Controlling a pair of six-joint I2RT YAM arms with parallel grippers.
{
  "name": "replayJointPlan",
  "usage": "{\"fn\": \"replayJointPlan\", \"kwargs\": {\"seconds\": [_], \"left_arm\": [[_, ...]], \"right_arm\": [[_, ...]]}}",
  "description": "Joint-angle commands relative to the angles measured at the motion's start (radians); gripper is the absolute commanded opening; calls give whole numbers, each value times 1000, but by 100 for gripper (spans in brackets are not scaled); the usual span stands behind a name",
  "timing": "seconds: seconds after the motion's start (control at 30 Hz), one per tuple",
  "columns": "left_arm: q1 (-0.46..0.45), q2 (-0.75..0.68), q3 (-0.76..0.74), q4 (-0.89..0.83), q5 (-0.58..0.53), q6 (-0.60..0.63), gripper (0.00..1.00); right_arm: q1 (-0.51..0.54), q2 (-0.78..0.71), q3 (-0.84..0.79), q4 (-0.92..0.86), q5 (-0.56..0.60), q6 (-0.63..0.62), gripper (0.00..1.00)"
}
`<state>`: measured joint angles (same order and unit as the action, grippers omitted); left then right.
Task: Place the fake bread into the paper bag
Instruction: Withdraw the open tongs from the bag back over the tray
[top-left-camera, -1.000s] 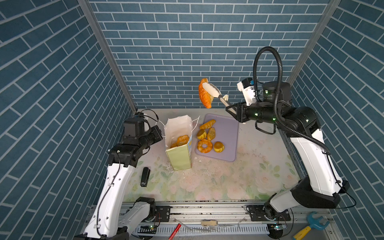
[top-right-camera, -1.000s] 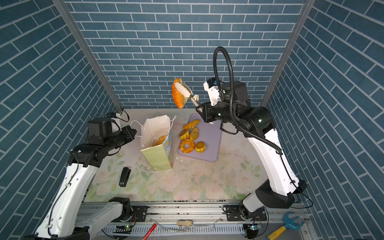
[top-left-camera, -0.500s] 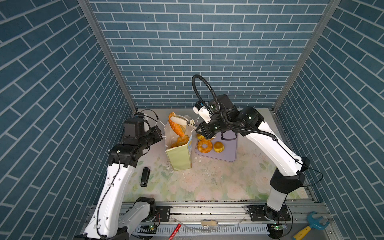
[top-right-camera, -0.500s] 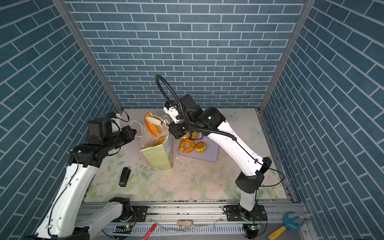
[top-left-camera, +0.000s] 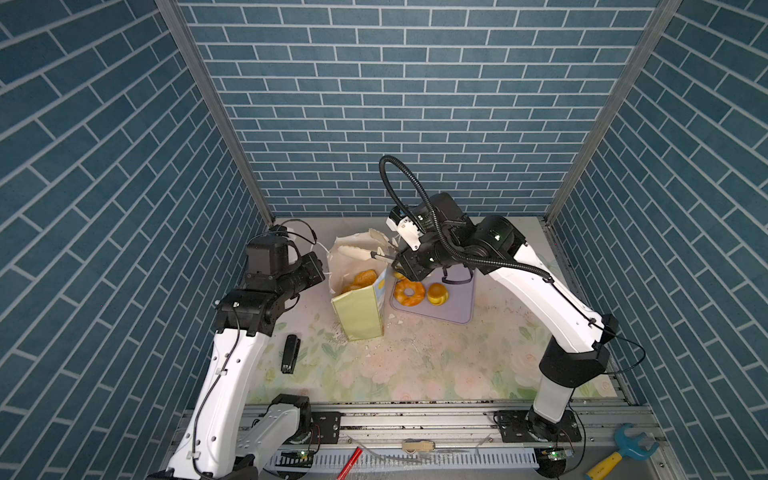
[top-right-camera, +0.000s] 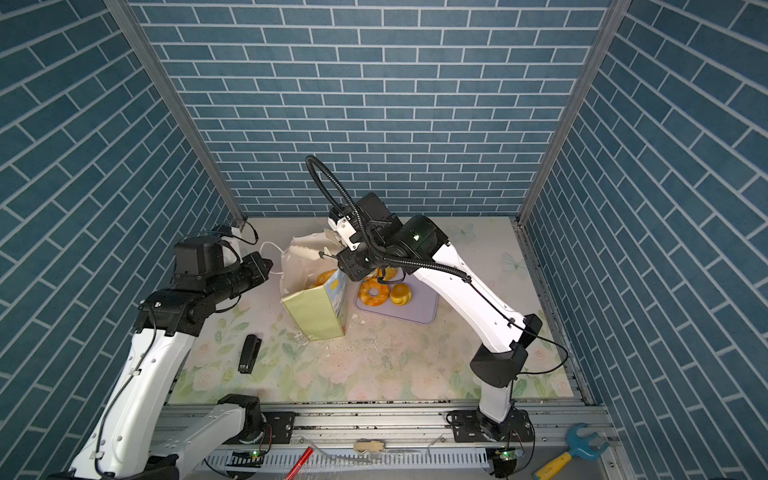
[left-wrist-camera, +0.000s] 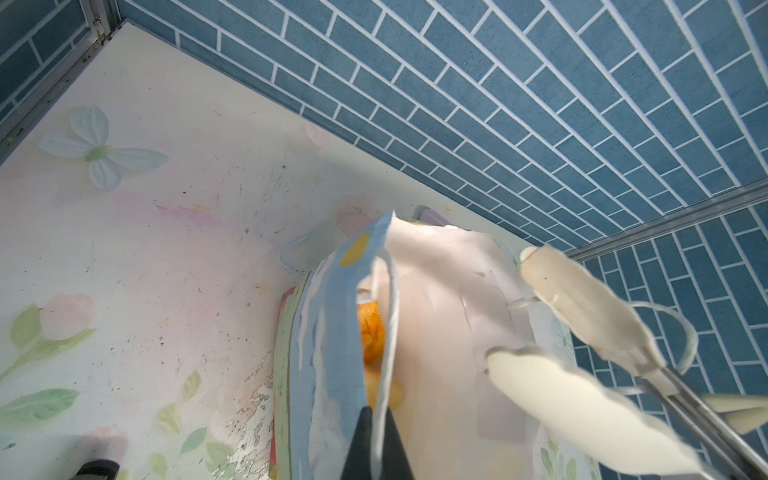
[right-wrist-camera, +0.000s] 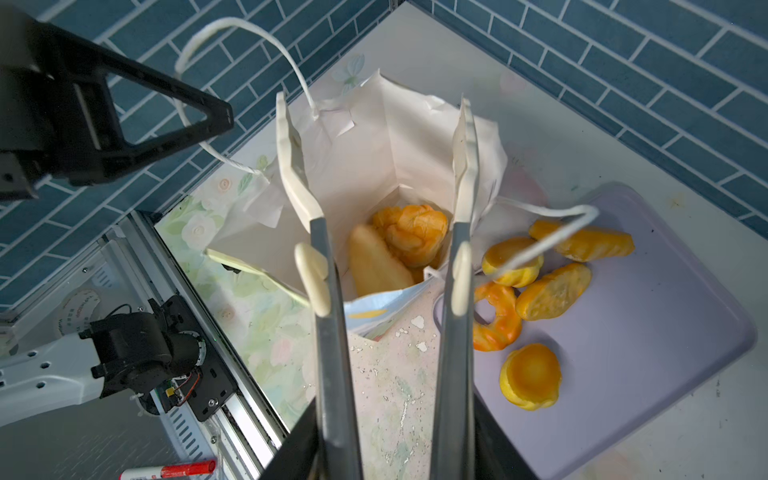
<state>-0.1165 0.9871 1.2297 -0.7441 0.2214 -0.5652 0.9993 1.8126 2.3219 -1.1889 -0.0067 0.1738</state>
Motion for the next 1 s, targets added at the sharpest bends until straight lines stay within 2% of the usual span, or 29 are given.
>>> {"fn": "replayJointPlan", "kwargs": {"seconds": [0.0,0.13,0.3,0.57,0.73,0.97], "left_arm": [[0,-10,-8,-13,-7,6,0],[0,-12,-6,-13,-7,6,0],[1,-15,-9,-12,-3,7,0],[0,-22,-18,-12,-4,7,0],[-1,-12,-19,-4,2,4,0],[0,-19,-14,-18,-8,12,0]], "right_arm": [[4,-2,75,30,37,-35,50],[-7,-15,149,10,111,-27,50],[-110,-57,206,-67,120,8,50],[-300,-279,-135,-33,147,112,51],[-412,-363,-375,-32,153,188,51],[-449,-397,-669,20,56,255,51]]}}
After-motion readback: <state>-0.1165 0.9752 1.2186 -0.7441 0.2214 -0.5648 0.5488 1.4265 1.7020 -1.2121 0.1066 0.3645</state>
